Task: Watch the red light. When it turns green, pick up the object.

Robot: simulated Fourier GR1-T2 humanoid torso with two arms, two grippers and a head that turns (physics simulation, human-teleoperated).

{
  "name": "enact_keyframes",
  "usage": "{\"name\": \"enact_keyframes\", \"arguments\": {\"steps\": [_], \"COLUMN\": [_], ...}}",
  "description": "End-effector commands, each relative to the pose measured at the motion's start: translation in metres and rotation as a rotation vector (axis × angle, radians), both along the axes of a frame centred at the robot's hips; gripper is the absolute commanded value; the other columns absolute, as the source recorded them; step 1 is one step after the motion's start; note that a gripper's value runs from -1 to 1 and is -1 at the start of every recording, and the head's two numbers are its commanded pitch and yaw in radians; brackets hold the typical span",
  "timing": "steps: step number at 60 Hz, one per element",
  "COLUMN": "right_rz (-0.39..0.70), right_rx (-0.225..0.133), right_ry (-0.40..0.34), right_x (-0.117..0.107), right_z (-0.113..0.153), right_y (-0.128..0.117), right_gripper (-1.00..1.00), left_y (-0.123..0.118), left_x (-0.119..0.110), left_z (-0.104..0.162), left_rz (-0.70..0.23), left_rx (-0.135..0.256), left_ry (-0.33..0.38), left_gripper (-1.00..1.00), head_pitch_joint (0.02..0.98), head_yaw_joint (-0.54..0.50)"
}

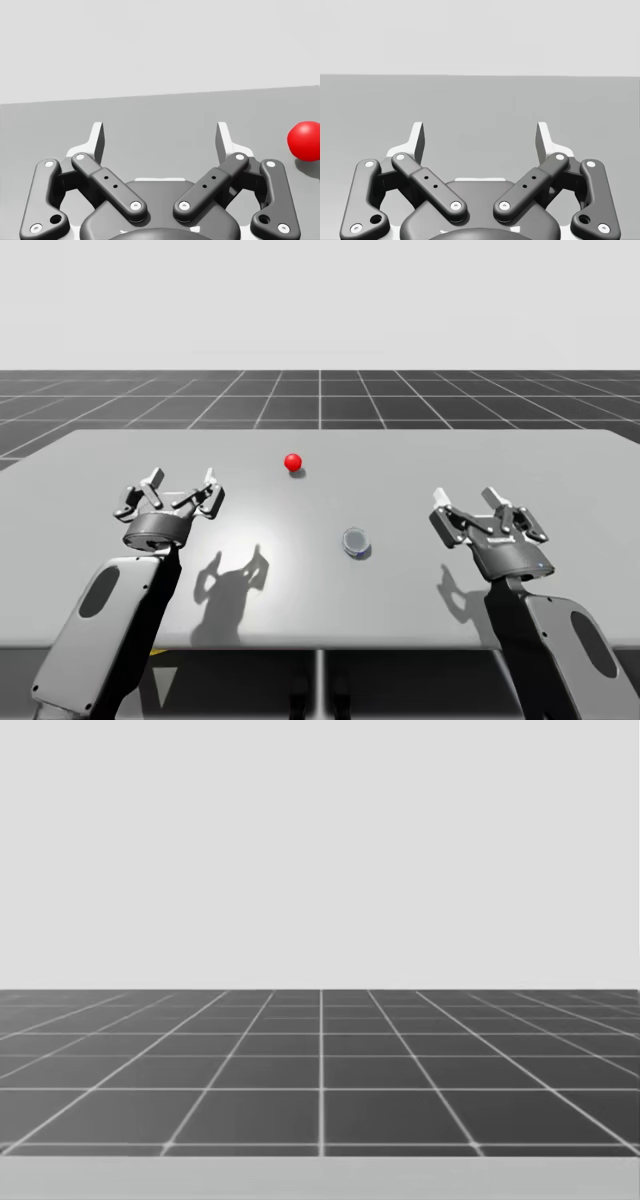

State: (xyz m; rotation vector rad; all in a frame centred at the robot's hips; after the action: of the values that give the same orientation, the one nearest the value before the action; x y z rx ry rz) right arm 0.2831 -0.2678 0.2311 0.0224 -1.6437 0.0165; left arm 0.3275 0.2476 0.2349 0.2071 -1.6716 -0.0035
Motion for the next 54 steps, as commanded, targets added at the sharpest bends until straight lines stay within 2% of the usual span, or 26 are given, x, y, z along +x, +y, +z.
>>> {"name": "enact_keyframes", "arguments": {"steps": [1,2,4,12,30,54], "right_rz": [-0.016,0.008,0.002,-0.004,-0.015,-0.024], "right_rx": [0.020,0.032,0.014,0.003,0.025,0.006], "right_ry": [0.020,0.041,0.030,0.034,0.055,0.048], "right_x": [-0.0020,-0.0024,-0.0020,0.0009,0.0023,0.0027], "right_z": [-0.0045,-0.0046,-0.0048,-0.0039,-0.0027,-0.0030], "right_y": [-0.0012,-0.0012,-0.0014,-0.0026,-0.0035,-0.0031], "right_gripper": [-1.00,-1.00,-1.00,-1.00,-1.00,-1.00], "left_y": [0.0022,0.0022,0.0022,0.0019,0.0019,0.0006], "left_x": [0.0031,0.0031,0.0033,0.0031,0.0036,0.0038], "left_z": [-0.0048,-0.0050,-0.0051,-0.0056,-0.0073,-0.0075], "left_rz": [0.005,0.005,0.004,0.001,-0.003,-0.016], "left_rx": [0.012,0.013,0.014,0.019,0.045,0.055], "left_ry": [0.008,0.009,0.009,0.010,0.008,0.010], "left_gripper": [-1.00,-1.00,-1.00,-1.00,-1.00,-1.00], "head_pitch_joint": [0.084,0.085,0.087,0.116,0.338,0.567], "head_yaw_joint": [0.00,0.00,0.00,0.01,0.04,0.13]}}
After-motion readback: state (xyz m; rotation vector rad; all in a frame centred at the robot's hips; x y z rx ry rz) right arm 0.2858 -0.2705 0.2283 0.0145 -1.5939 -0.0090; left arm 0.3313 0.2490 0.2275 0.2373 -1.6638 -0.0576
